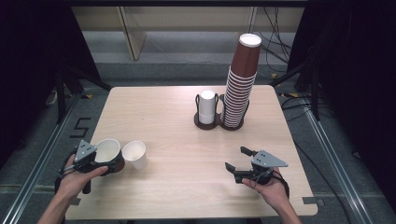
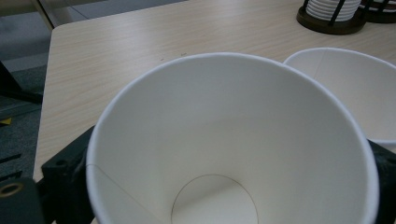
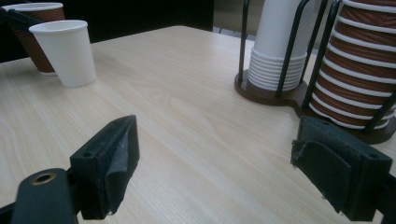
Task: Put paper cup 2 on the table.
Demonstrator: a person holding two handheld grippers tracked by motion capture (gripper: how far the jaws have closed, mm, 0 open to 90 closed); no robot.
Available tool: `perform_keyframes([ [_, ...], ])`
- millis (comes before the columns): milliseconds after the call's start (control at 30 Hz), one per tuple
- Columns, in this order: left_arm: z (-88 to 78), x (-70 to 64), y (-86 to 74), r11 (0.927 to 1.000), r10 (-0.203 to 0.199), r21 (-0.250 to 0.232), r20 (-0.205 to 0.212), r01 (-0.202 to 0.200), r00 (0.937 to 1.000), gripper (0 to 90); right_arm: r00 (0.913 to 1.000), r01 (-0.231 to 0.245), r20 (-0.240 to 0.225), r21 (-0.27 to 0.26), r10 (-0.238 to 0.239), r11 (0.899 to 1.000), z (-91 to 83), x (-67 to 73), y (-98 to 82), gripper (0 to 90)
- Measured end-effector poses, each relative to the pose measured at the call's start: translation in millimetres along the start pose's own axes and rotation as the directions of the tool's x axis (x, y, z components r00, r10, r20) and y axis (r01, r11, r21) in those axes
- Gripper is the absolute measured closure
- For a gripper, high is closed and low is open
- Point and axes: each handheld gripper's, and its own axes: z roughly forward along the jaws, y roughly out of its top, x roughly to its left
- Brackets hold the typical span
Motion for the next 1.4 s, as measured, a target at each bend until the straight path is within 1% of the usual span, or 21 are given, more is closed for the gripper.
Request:
perform_keyframes([
  [33,-0.6,0.7,-0.1,1.0000,-0.008,0.004,0.003,0.008,1.0000,1.9,1.0000,0.006,0.002,0.010,-0.006,1.000,-0.5,-0.3,0.3,15.1],
  [100,-1.3,1.5,-0.6,0.9999,-0.010,-0.009,0.009,0.010,0.9999,0.0,0.9997,0.022,0.010,-0.002,-0.022,1.000,0.1,-0.8,0.4,15.1],
  [167,-2.9,1.6,-0.7,0.9998,0.002,-0.021,0.010,-0.002,1.0000,0.0,0.9998,0.019,0.007,-0.001,-0.019,1.000,0.4,-0.5,0.5,15.1],
  [200,-3.8,1.0,-0.4,0.9996,0.006,-0.027,0.015,-0.006,0.9999,0.0,1.0000,-0.006,-0.004,0.009,0.006,1.000,0.6,0.9,0.2,15.1],
  [267,-5.8,-0.1,0.1,0.9994,0.007,-0.034,0.018,-0.006,0.9998,0.0,0.9999,0.012,0.008,0.004,-0.012,1.000,1.0,0.2,0.2,15.1],
  [333,-6.7,-0.6,0.6,0.9991,0.014,-0.040,0.028,-0.013,0.9995,0.0,1.0000,0.003,-0.002,0.007,-0.003,1.000,1.6,0.8,-0.1,15.1],
  [467,-10.4,-2.9,1.4,0.9989,0.010,-0.046,0.025,-0.008,0.9996,0.0,0.9998,0.010,0.016,0.003,-0.010,1.000,1.3,1.2,0.0,15.1],
  [500,-10.9,-3.5,1.5,0.9986,0.009,-0.052,0.038,-0.007,0.9992,0.0,0.9998,0.010,0.014,0.004,-0.010,1.000,1.1,1.1,0.0,15.1],
  [567,-13.0,-4.7,2.2,0.9985,0.016,-0.052,0.031,-0.014,0.9994,0.0,1.0000,0.006,0.006,0.007,-0.006,1.000,1.0,0.9,0.0,15.1],
  [600,-12.9,-4.4,2.5,0.9979,0.018,-0.063,0.041,-0.016,0.9990,0.0,1.0000,0.006,0.006,0.008,-0.006,1.000,0.9,0.9,0.0,15.1],
  [633,-14.3,-5.0,3.2,0.9983,0.014,-0.057,0.029,-0.012,0.9995,0.0,1.0000,0.007,0.006,0.007,-0.007,1.000,0.9,0.9,-0.1,15.1],
  [700,-14.3,-4.5,4.2,0.9975,0.019,-0.069,0.040,-0.017,0.9990,0.0,0.9999,0.009,0.009,0.008,-0.009,1.000,1.0,1.0,0.0,15.1],
  [833,-13.9,-2.7,6.7,0.9974,0.015,-0.071,0.034,-0.012,0.9993,0.0,0.9998,0.015,0.010,0.009,-0.015,1.000,1.3,1.2,0.4,15.1],
  [867,-14.7,-3.2,7.3,0.9976,0.016,-0.067,0.031,-0.014,0.9994,0.0,0.9996,0.021,0.017,-0.005,-0.021,1.000,2.1,0.9,0.1,15.1],
  [967,-15.8,-4.7,8.4,0.9973,0.014,-0.073,0.039,-0.011,0.9992,0.0,1.0000,0.003,0.005,0.009,-0.003,1.000,1.3,1.2,0.0,15.1],
  [1100,-18.0,-7.1,9.3,0.9964,0.013,-0.085,0.046,-0.009,0.9988,0.0,1.0000,0.009,-0.002,0.003,-0.009,1.000,2.1,0.9,0.0,15.1],
  [1133,-18.4,-7.6,9.7,0.9958,0.013,-0.091,0.048,-0.008,0.9987,0.0,0.9998,0.019,0.010,0.002,-0.019,1.000,1.7,0.6,0.1,15.1],
  [1233,-21.6,-8.7,12.3,0.9958,0.016,-0.090,0.046,-0.012,0.9988,0.0,0.9998,0.016,0.008,-0.002,-0.016,1.000,2.1,0.7,0.1,15.1],
  [1267,-23.0,-9.5,12.9,0.9954,0.015,-0.095,0.044,-0.011,0.9989,0.0,0.9995,0.029,0.013,-0.010,-0.029,1.000,2.4,-0.1,0.1,15.1],
  [1333,-25.1,-10.6,14.3,0.9941,0.020,-0.107,0.046,-0.015,0.9987,0.0,0.9997,0.023,0.010,-0.004,-0.023,1.000,2.0,0.0,0.0,15.1],
  [1400,-28.1,-12.1,15.8,0.9932,0.021,-0.115,0.044,-0.016,0.9988,0.0,1.0000,-0.001,0.001,0.009,0.001,1.000,1.8,1.3,-0.4,15.1],
])
